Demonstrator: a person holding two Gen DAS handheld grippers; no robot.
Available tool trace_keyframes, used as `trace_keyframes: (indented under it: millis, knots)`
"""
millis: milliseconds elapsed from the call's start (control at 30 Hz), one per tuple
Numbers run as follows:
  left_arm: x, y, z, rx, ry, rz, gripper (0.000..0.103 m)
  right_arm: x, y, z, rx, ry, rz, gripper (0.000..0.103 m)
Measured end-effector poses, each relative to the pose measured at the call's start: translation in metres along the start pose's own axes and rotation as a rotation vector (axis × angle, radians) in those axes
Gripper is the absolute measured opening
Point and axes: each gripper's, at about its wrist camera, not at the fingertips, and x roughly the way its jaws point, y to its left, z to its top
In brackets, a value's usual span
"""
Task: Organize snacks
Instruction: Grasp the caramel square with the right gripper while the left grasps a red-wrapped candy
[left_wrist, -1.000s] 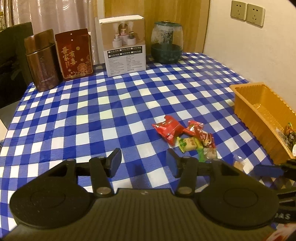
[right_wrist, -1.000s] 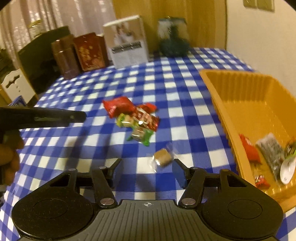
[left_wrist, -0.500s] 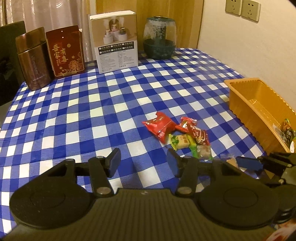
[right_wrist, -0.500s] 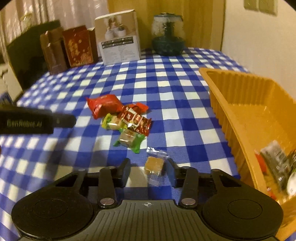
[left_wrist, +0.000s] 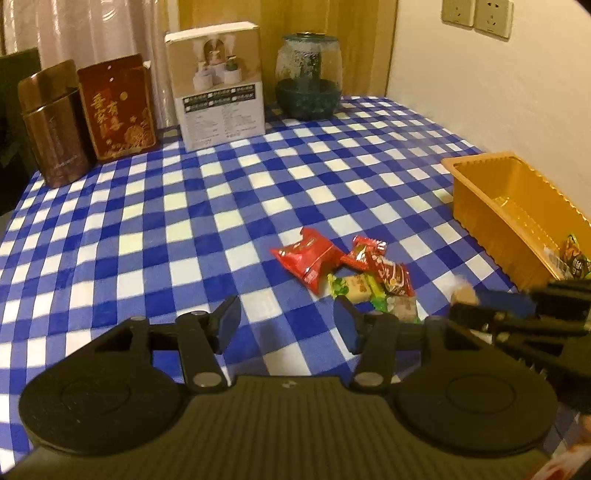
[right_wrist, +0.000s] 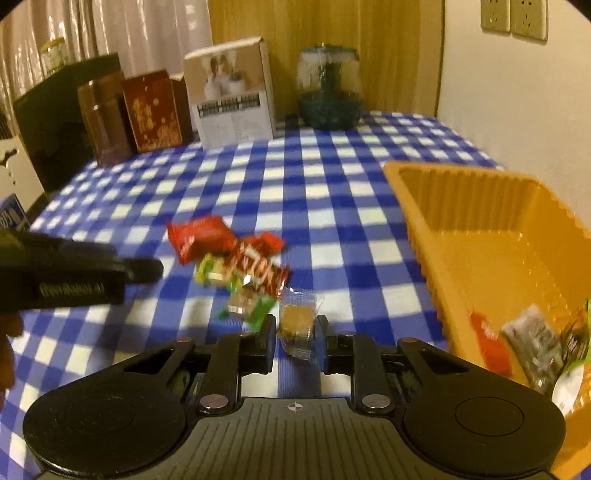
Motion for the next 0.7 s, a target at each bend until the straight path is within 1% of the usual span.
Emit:
trace_keyframes:
  millis: [167, 367, 500, 600, 700]
  knots:
    - [0.012, -0.009, 0.006, 0.118, -0.033, 0.025, 0.052, 0.003, -0.008, 0.013, 0.031, -0.01, 0.024, 0.022]
    - [0.029, -0.019, 0.014, 0.226, -0.055, 0.026, 0.052, 0.007, -0.012, 0.021, 0.051, -0.01, 0.042, 0.022]
    - [0.042, -0.021, 0.019, 0.256, -0.037, 0.002, 0.051, 0.007, -0.012, 0.024, 0.045, -0.015, 0.055, 0.022]
    - [0.049, -0.024, 0.022, 0.28, -0.038, -0.014, 0.051, 0.008, -0.014, 0.026, 0.054, -0.012, 0.056, 0.022]
    - [0.057, -0.025, 0.024, 0.297, -0.03, -0.016, 0.051, 0.009, -0.015, 0.027, 0.065, -0.011, 0.055, 0.022]
